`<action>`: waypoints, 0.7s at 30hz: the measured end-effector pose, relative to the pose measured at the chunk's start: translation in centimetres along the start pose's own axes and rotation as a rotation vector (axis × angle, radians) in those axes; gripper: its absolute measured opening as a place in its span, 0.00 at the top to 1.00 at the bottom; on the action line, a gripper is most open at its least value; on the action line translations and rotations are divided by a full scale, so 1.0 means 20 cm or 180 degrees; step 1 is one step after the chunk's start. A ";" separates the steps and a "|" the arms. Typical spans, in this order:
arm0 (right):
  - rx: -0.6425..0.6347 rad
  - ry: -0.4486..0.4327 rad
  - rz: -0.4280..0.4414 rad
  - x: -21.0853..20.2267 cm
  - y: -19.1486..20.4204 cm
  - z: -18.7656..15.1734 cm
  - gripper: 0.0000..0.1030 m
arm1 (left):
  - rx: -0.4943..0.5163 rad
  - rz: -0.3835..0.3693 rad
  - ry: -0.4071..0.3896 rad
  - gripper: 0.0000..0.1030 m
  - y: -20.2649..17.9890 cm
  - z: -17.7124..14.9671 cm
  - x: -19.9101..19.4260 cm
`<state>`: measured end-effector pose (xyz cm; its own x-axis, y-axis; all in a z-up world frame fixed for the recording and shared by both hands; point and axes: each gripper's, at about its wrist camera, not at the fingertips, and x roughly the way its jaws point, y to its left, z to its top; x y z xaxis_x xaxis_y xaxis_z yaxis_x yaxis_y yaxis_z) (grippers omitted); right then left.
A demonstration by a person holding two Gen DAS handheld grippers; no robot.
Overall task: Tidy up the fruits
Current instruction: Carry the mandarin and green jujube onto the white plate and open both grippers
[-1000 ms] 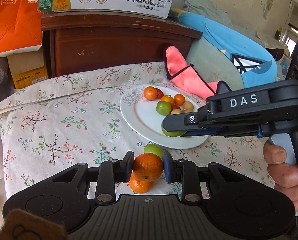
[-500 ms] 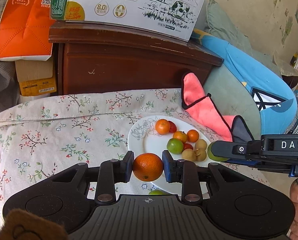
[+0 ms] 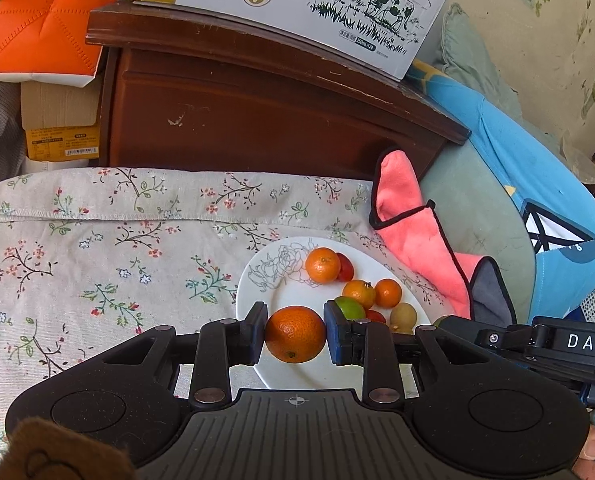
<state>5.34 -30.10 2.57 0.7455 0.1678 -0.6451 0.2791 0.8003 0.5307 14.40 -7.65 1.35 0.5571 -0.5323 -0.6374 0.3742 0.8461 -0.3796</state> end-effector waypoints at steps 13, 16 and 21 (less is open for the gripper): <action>0.0209 0.0030 -0.0346 0.06 -0.08 -0.02 0.74 | -0.0070 0.0025 0.0115 0.73 -0.01 -0.03 0.10; 0.0287 0.0051 -0.0384 0.08 -0.11 -0.02 0.71 | -0.0041 0.0049 0.0127 0.71 -0.02 -0.03 0.10; 0.0245 -0.0071 -0.0364 0.05 -0.10 -0.01 0.70 | -0.0086 0.0045 0.0017 0.38 -0.02 -0.02 0.04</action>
<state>5.49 -31.39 0.77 0.7191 0.0645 -0.6919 0.4080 0.7668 0.4955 14.48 -8.46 0.73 0.5582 -0.5201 -0.6465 0.3460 0.8541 -0.3884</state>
